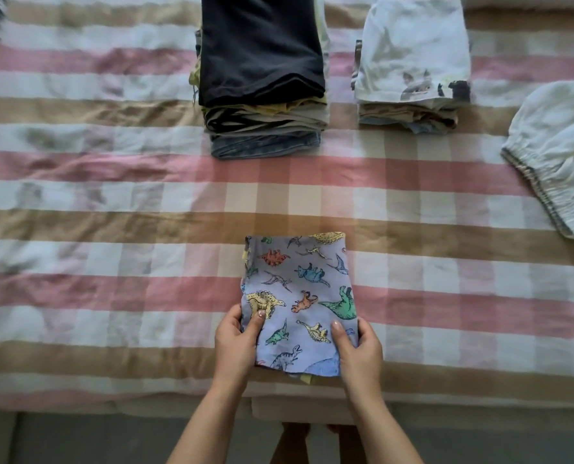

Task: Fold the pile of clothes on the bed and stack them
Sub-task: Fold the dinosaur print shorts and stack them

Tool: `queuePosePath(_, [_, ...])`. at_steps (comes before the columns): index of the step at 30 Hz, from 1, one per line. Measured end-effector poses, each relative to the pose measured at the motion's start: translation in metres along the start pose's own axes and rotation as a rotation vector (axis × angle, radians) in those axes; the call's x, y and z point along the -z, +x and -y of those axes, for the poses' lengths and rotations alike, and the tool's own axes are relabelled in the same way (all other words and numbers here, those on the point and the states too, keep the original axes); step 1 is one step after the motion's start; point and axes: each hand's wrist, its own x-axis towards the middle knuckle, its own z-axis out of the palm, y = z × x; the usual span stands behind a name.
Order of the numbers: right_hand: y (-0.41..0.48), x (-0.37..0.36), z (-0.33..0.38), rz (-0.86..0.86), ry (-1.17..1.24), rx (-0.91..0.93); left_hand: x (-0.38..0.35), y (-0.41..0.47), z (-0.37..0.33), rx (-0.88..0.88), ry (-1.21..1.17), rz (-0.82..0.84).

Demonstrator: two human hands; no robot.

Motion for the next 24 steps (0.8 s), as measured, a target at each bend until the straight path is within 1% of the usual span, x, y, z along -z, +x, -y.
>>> queuePosePath(3, [-0.001, 0.025, 0.035, 0.003, 0.044, 0.047, -0.017, -0.019, -0.034, -0.102, -0.021, 0.035])
queuePosePath(5, [0.003, 0.046, 0.062, -0.002, 0.049, 0.068, -0.035, -0.03, -0.06, -0.13, -0.057, 0.065])
queuePosePath(9, [0.026, 0.083, 0.113, -0.01, 0.078, 0.058, -0.079, -0.035, -0.112, -0.101, -0.173, 0.126])
queuePosePath(12, [0.058, 0.101, 0.154, -0.016, 0.07, 0.113, -0.116, -0.023, -0.154, -0.106, -0.197, 0.193])
queuePosePath(18, [0.16, 0.114, 0.259, -0.04, 0.039, 0.34, -0.194, 0.05, -0.259, -0.303, -0.161, 0.224])
queuePosePath(21, [0.22, 0.11, 0.31, -0.038, 0.047, 0.439, -0.23, 0.103, -0.308, -0.367, -0.14, 0.237])
queuePosePath(24, [0.277, 0.101, 0.346, -0.033, 0.032, 0.51, -0.258, 0.156, -0.342, -0.41, -0.122, 0.248])
